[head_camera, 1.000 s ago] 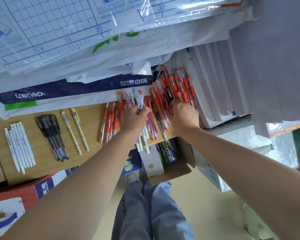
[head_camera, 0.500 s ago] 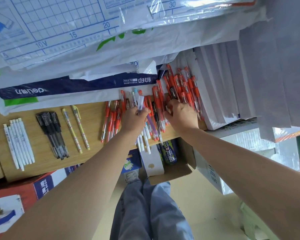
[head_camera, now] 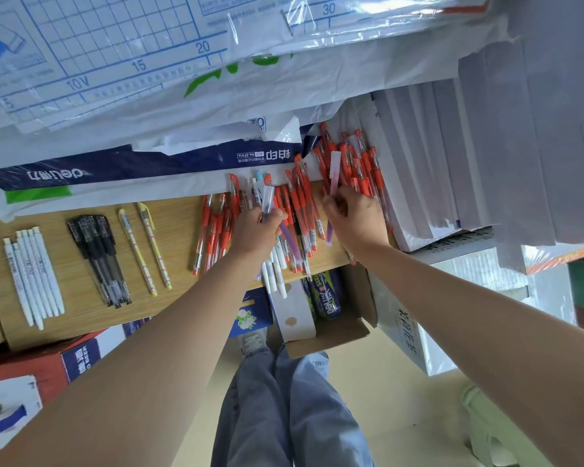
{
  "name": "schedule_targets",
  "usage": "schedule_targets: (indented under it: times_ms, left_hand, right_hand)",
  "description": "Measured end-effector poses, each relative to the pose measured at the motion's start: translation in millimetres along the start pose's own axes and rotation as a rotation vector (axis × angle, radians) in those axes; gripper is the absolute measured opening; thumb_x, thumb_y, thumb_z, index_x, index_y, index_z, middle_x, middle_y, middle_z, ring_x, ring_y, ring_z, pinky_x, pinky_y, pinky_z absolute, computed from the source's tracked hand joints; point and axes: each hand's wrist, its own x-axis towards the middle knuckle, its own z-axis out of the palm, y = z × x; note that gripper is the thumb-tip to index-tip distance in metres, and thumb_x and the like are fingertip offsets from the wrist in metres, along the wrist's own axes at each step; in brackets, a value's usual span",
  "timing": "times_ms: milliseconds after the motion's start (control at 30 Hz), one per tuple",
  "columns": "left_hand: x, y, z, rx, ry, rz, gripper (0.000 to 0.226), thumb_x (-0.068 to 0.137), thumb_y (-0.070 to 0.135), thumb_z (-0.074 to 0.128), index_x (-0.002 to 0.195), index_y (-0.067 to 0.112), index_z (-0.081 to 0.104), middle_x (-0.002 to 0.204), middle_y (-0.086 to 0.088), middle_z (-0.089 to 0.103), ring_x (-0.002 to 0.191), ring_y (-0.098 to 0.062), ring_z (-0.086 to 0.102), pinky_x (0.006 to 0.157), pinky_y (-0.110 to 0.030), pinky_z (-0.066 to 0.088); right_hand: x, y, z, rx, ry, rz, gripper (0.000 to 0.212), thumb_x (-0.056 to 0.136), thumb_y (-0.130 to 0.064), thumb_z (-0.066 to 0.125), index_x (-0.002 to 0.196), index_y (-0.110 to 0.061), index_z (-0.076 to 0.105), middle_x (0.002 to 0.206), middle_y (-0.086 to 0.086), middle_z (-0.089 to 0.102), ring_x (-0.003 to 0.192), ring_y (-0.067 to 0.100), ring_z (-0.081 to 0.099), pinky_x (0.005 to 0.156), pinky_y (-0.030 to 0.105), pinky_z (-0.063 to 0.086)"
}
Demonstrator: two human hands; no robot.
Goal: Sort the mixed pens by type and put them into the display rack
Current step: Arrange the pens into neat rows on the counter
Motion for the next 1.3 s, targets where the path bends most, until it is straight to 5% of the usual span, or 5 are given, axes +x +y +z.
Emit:
schedule_targets:
  times_ms: [400,667,967,1133,1300]
  left_hand:
    - [-22,7,-1,-0.121,0.007,-0.003,0.022,0.098,0.018,0.051,0.08,0.007,0.056,0.062,-0.002,0.048,0.044,-0.008,0.042,0.041,-0.017,0.033]
    - [-50,-4,-37,-0.328,-0.003,0.001,0.024,0.1,0.024,0.05,0.084,0.006,0.054,0.066,-0.003,0.052,0.048,-0.011,0.047,0.046,-0.023,0.039]
    - [-99,-32,-131,-0.502,0.091,-0.033,0.022,0.1,0.022,0.048,0.097,0.006,0.064,0.067,-0.001,0.051,0.052,-0.013,0.048,0.051,-0.027,0.04]
    - [-121,-68,-202,-0.396,0.187,0.101,0.026,0.096,0.03,0.054,0.08,0.009,0.058,0.058,0.001,0.045,0.047,-0.01,0.04,0.043,-0.021,0.03]
    - [-142,-113,-274,-0.362,0.14,0.132,0.028,0.094,0.019,0.056,0.067,0.013,0.053,0.055,-0.003,0.045,0.044,-0.011,0.036,0.044,-0.019,0.028]
  right_hand:
    - [-21,-27,-5,0.205,-0.576,0.034,0.044,0.085,-0.041,0.068,0.089,0.002,0.062,0.065,-0.007,0.066,0.048,-0.003,0.052,0.051,0.02,0.041]
    - [-41,-63,-3,0.063,-0.655,-0.037,0.033,0.094,-0.042,0.053,0.102,-0.012,0.065,0.084,0.001,0.064,0.067,0.013,0.054,0.057,0.023,0.039]
    - [-82,-145,26,0.14,-0.795,-0.059,0.026,0.1,-0.023,0.048,0.113,-0.007,0.064,0.075,-0.013,0.06,0.053,-0.011,0.053,0.056,0.008,0.039]
    - [-115,-197,67,-0.016,-0.988,-0.165,0.024,0.097,-0.036,0.05,0.107,-0.025,0.068,0.093,-0.007,0.072,0.106,0.013,0.061,0.107,0.042,0.034]
    - [-155,-255,124,0.117,-1.078,-0.074,0.037,0.102,-0.034,0.04,0.116,-0.011,0.066,0.091,0.008,0.074,0.102,0.016,0.065,0.1,0.03,0.039]
